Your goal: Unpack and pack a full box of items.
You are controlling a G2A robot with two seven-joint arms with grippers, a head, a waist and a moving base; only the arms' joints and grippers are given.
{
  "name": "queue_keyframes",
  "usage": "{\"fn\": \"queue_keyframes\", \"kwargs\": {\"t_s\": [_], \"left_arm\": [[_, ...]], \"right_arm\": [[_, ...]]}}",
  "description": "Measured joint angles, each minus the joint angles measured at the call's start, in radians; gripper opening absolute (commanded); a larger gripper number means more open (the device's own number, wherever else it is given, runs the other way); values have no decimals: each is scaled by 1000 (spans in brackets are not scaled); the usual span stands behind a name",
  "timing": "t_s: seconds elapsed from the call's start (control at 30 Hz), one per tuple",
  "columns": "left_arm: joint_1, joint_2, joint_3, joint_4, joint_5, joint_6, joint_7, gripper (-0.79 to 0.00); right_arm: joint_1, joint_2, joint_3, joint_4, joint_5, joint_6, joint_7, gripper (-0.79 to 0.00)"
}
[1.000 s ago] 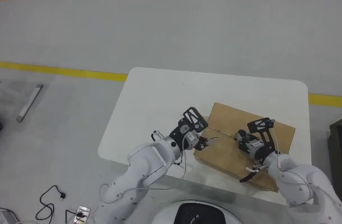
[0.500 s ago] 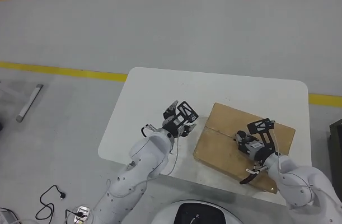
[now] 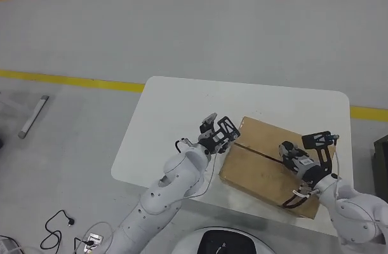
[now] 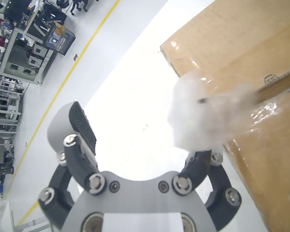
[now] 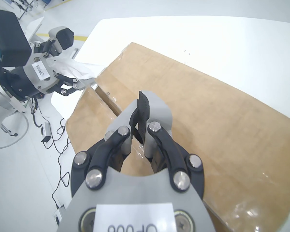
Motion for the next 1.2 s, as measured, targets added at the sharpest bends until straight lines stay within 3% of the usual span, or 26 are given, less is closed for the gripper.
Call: {"fn": "queue_keyframes", "kwargs": {"t_s": [0.03, 0.07, 0.1, 0.13, 0.17, 0.8, 1.2], "left_arm": [[-4, -1, 4, 6, 8, 0, 11, 0], [-7, -1, 8, 9, 14, 1, 18, -163], [-10, -2, 11, 11, 22, 2, 24, -394], [-13, -2, 15, 13, 35, 6, 33, -529], [-14, -3, 19, 14, 43, 10, 39, -763], [14, -9, 29, -27, 84, 27, 101, -785], [57, -13, 36, -129, 83, 33, 126, -785]], "right_arm": [[-6, 1, 9, -10, 5, 1, 3, -785], [-11, 2, 16, -17, 8, 1, 5, -785], [-16, 3, 21, -23, 9, 1, 8, -785], [-22, 5, 28, -28, 9, -1, 11, -785], [-26, 6, 32, -31, 9, -2, 12, -785], [-8, 8, 16, 12, -7, 6, 26, -785], [26, 6, -16, 53, -26, -5, 32, -785]]}}
